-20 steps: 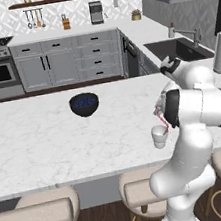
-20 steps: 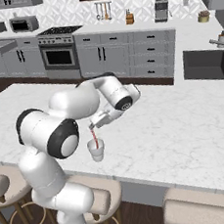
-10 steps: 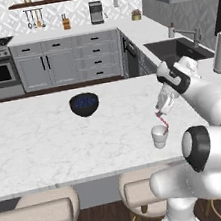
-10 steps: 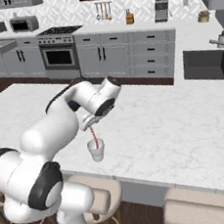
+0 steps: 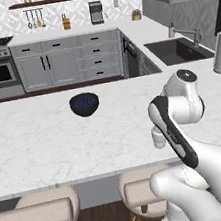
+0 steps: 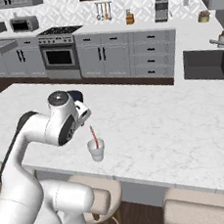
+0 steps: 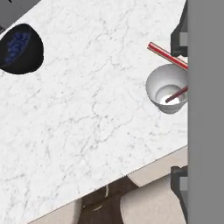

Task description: Take a straw from the drawer in front and place it inside the glass cup on the dining counter.

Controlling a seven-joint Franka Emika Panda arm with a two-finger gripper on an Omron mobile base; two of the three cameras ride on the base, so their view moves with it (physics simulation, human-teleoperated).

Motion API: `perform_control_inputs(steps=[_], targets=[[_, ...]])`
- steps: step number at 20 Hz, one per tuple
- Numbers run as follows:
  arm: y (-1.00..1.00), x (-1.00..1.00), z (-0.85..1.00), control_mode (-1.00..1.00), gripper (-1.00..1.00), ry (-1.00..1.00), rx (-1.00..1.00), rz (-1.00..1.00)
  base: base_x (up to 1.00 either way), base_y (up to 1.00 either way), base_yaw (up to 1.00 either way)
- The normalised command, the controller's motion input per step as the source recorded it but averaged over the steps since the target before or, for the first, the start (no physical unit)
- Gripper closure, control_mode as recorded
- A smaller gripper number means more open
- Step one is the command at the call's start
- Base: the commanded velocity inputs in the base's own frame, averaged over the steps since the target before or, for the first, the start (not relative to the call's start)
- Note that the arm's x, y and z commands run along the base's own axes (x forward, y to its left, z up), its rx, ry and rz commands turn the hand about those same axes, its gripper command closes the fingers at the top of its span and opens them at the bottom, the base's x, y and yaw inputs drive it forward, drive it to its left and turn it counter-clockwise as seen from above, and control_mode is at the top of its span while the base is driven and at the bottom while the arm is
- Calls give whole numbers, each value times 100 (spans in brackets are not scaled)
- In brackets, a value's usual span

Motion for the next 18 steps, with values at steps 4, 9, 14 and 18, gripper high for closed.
perform_control_inputs(steps=[4,9,14,18], targets=[[33,-60,46,-100,-100,-1,-8,-19,0,0,0],[31,-62,26,-100,-100,16,3,-17,0,0,0],[35,-61,9,-100,-100,24,9,-15,0,0,0],[47,-63,0,-100,-100,22,5,-10,0,0,0]])
